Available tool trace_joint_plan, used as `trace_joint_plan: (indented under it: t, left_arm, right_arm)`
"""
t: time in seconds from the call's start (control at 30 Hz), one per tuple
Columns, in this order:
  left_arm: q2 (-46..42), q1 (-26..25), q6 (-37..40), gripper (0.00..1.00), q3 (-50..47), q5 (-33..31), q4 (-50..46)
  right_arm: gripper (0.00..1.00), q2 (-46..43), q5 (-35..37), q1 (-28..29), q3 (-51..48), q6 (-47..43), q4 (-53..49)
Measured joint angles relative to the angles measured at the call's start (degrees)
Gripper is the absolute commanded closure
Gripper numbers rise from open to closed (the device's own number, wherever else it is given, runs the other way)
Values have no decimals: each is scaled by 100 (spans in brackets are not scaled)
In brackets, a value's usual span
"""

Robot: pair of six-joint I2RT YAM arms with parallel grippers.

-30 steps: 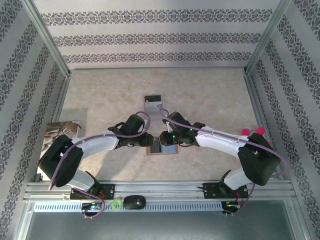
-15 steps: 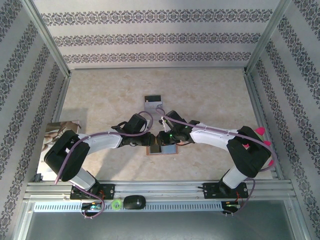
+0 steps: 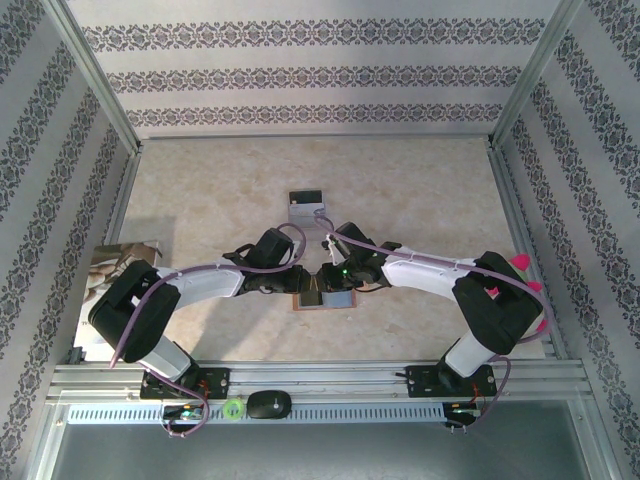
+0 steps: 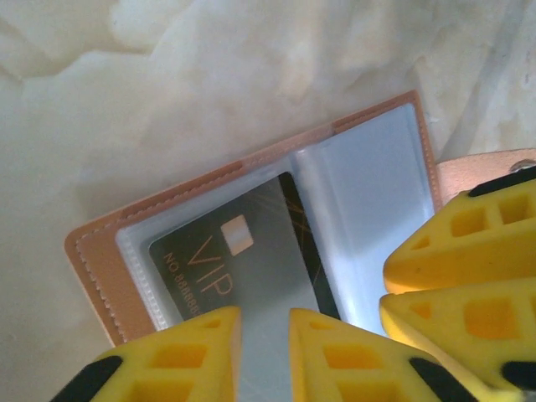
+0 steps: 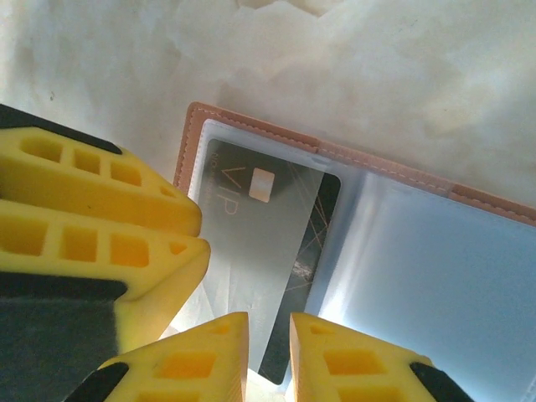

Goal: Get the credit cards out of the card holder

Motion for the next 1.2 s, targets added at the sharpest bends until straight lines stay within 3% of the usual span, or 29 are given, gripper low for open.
trace_joint_plan:
  t: [1.2]
  left_arm:
    - [39,125,-48,85,-229,57,114]
  right_arm:
    - [79,651,-715,-262,-66,439,544]
